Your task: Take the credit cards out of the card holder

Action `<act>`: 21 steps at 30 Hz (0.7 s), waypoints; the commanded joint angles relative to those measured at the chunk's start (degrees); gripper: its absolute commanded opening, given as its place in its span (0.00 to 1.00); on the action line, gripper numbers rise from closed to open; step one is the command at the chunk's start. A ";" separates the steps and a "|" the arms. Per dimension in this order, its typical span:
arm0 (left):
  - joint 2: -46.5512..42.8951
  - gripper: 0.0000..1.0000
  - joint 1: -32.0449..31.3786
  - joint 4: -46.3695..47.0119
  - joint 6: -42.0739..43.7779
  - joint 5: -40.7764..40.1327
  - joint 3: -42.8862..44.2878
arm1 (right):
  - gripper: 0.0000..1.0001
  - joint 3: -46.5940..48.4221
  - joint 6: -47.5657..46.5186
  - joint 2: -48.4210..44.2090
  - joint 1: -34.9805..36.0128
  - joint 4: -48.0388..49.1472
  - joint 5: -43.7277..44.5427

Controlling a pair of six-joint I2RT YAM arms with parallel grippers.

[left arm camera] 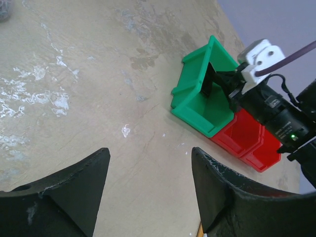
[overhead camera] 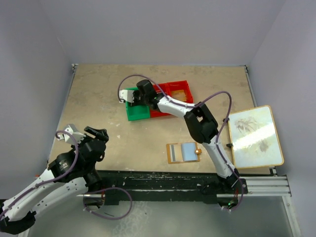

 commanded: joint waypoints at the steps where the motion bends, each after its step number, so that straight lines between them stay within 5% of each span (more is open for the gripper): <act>1: -0.74 0.65 0.11 -0.28 1.42 -1.64 2.33 | 0.00 2.34 -5.24 1.11 0.76 0.75 4.51; 8: -1.99 0.66 0.11 -0.36 1.95 -2.02 1.57 | 0.02 0.09 -5.45 1.34 2.39 3.81 7.82; 21: -1.86 0.66 0.16 0.86 2.88 -1.11 0.58 | 0.31 1.29 4.26 -5.19 2.39 -1.10 2.29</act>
